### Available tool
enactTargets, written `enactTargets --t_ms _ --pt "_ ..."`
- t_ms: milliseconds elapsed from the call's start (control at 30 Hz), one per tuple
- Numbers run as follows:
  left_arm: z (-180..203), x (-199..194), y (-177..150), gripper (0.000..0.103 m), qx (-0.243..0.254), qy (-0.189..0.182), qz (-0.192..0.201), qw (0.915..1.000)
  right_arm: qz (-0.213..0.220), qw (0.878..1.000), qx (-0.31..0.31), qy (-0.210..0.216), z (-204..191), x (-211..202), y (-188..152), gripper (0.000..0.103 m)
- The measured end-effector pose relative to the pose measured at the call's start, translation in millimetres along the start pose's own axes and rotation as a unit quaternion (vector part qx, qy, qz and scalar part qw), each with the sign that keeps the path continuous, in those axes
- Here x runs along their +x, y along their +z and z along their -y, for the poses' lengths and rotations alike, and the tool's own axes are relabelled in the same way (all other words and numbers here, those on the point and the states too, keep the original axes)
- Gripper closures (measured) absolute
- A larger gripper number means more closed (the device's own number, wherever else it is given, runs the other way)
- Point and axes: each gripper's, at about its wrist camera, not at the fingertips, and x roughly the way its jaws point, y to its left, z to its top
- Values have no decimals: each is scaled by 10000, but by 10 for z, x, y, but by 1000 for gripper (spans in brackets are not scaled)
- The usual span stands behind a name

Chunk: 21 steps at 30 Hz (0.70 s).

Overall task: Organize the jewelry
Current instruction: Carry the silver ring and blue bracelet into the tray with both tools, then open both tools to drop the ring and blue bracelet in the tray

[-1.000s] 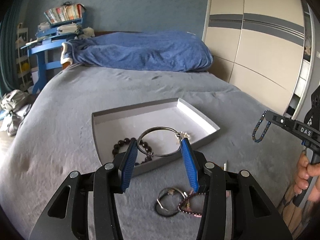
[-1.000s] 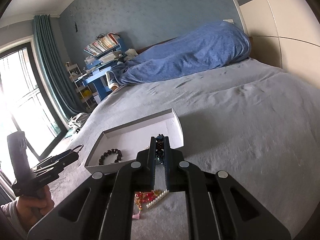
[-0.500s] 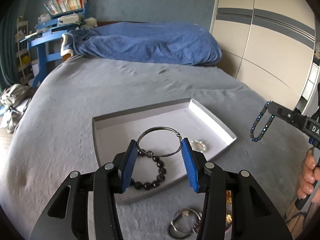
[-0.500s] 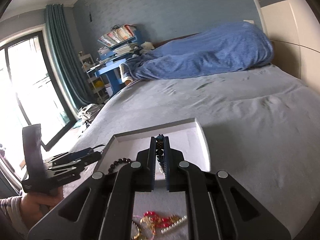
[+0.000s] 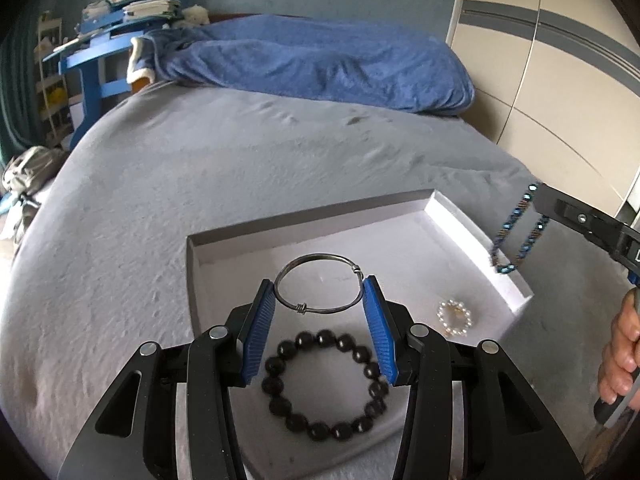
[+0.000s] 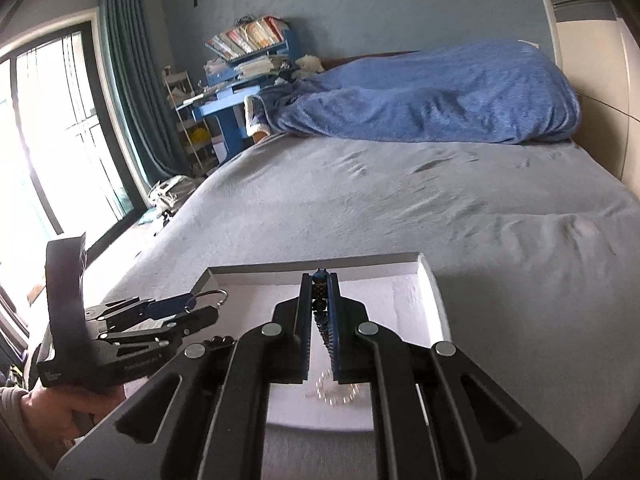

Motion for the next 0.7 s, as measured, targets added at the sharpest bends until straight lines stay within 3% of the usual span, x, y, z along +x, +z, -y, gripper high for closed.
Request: enactTargets --t_ms 167,333,500,700 --pt "15 269 41 56 126 134 -194 9996 -453 9989 -92 28 -11 480 -39 96" --pt "-24 492 -6 56 135 297 -394 9987 -980 9948 -76 -272 189 800 -196 96" --pt "-45 513 25 56 174 484 -289 9983 -1247 9910 81 -486 389 877 -304 96" --pt "-86 555 91 56 268 612 -255 9974 -1360 9885 -50 -656 366 906 -363 96"
